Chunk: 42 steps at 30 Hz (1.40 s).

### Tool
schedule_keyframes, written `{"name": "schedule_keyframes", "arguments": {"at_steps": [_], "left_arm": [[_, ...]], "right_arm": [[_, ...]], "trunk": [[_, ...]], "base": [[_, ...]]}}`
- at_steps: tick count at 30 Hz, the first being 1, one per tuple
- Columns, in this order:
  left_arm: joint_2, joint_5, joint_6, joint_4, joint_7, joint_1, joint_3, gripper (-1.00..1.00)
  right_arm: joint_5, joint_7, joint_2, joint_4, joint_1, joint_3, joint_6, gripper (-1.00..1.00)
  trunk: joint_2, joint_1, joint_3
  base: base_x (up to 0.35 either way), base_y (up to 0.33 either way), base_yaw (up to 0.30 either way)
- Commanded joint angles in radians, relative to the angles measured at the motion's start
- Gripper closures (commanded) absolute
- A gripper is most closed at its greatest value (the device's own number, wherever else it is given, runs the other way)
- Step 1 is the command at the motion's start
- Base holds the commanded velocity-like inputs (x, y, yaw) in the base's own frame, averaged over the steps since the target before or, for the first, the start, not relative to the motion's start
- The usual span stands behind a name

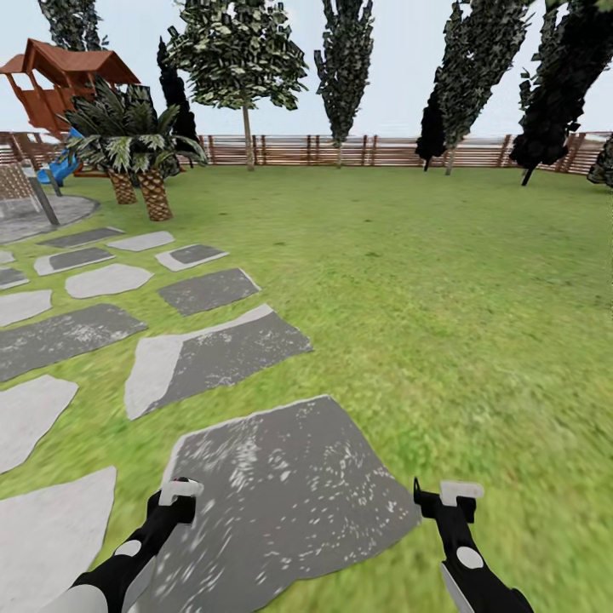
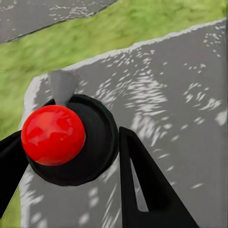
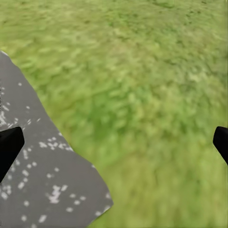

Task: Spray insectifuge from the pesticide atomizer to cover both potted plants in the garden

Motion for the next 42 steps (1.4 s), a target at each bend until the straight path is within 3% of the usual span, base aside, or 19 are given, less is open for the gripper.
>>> {"name": "schedule_keyframes", "arguments": {"at_steps": [1,14,27,34,37,38,39,40,42], "left_arm": [[0.0,-0.009,-0.003,0.001,-0.004,-0.001,0.008,1.0],[-0.002,-0.008,-0.005,0.0,-0.004,-0.001,0.008,1.0],[-0.013,-0.009,-0.013,0.012,-0.009,0.002,0.006,1.0],[-0.005,-0.009,-0.015,-0.002,-0.024,0.043,0.0,1.0],[-0.006,-0.023,-0.01,-0.003,-0.035,0.043,-0.011,1.0],[-0.006,-0.033,-0.009,-0.004,-0.051,0.042,-0.017,1.0],[0.005,-0.116,0.022,-0.004,-0.296,0.032,-0.065,1.0],[0.048,-0.172,0.087,-0.011,-0.479,0.006,-0.074,1.0],[0.077,-0.22,0.13,-0.027,-0.607,-0.022,-0.076,1.0]], "right_arm": [[0.003,-0.003,0.0,0.001,0.0,0.0,-0.002,-1.0],[0.004,-0.003,0.002,0.02,0.0,0.0,-0.002,-1.0],[0.006,-0.002,0.003,0.054,0.0,0.002,0.0,-1.0],[0.007,0.004,-0.004,0.064,0.0,0.002,0.001,-1.0],[0.037,0.006,-0.01,0.064,0.0,0.003,0.001,-1.0],[0.054,0.006,-0.013,0.064,0.0,0.003,0.001,-1.0],[0.145,0.007,-0.026,0.065,-0.001,0.002,0.001,-1.0],[0.193,0.051,-0.031,0.063,-0.002,0.002,0.003,-1.0],[0.243,0.153,-0.033,0.061,-0.004,0.002,0.005,-1.0]], "trunk": [[0.0,-0.001,0.005],[0.003,-0.006,0.072],[0.094,-0.056,0.113],[0.143,-0.083,0.135],[0.164,-0.095,0.145],[0.171,-0.098,0.148],[0.178,-0.102,0.151],[0.185,-0.106,0.154],[0.199,-0.114,0.16]], "base": [[0.0,0.0,0.0],[0.0,0.0,0.0],[0.0,0.0,0.0],[0.0,0.0,0.0],[0.0,0.0,0.0],[0.0,0.0,0.0],[0.0,0.0,0.0],[0.0,0.0,0.0],[0.0,0.0,0.0]]}}
